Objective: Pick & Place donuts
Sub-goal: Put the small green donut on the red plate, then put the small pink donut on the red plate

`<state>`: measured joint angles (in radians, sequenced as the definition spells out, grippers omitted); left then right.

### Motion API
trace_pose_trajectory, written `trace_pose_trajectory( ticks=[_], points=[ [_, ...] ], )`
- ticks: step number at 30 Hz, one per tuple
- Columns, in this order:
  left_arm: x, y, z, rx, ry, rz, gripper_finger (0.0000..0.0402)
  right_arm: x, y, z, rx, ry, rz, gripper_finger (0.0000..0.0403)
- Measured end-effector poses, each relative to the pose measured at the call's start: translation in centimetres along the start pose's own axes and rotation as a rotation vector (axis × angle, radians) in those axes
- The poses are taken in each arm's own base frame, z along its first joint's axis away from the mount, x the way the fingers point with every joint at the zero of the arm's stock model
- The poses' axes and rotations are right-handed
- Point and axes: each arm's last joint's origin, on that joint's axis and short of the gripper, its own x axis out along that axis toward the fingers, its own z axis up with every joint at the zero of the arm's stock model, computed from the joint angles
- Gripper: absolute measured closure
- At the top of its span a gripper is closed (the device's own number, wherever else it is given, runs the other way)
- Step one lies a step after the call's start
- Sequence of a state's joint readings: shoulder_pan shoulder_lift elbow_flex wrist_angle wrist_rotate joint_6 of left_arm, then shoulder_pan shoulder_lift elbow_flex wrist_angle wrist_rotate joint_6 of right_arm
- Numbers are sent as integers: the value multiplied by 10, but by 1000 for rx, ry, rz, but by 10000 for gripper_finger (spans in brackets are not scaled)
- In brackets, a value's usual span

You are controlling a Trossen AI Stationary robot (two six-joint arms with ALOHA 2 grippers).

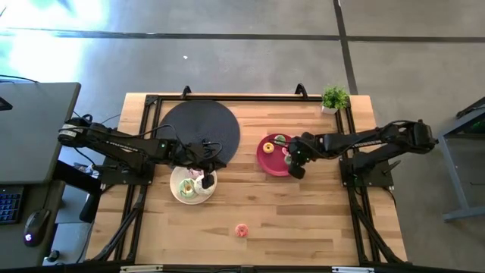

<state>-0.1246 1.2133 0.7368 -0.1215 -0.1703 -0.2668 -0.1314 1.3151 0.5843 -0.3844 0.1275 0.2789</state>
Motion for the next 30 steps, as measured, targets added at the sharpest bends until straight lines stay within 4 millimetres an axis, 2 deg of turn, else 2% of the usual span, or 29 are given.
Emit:
trace_pose_trajectory(
  ticks=[5, 11, 15, 20, 25, 30],
  points=[
    [0, 0, 0, 0, 0, 0, 401, 0, -1, 1, -44, -13, -45, 358],
    [0, 0, 0, 0, 0, -3, 401, 0, 1, 0, -54, 5, 24, 286],
    [0, -1, 0, 5, 9, -36, 401, 0, 4, -1, -10, 34, 130, 256],
    [0, -1, 0, 7, 10, -48, 401, -4, 9, 5, 8, 49, 248, 247],
    [0, -2, 2, 4, -12, -63, 401, -14, 11, 22, 0, -23, 218, 246],
    [-1, -8, 7, 1, -31, -229, 401, -25, 16, 40, -65, -104, 225, 245]
  ],
)
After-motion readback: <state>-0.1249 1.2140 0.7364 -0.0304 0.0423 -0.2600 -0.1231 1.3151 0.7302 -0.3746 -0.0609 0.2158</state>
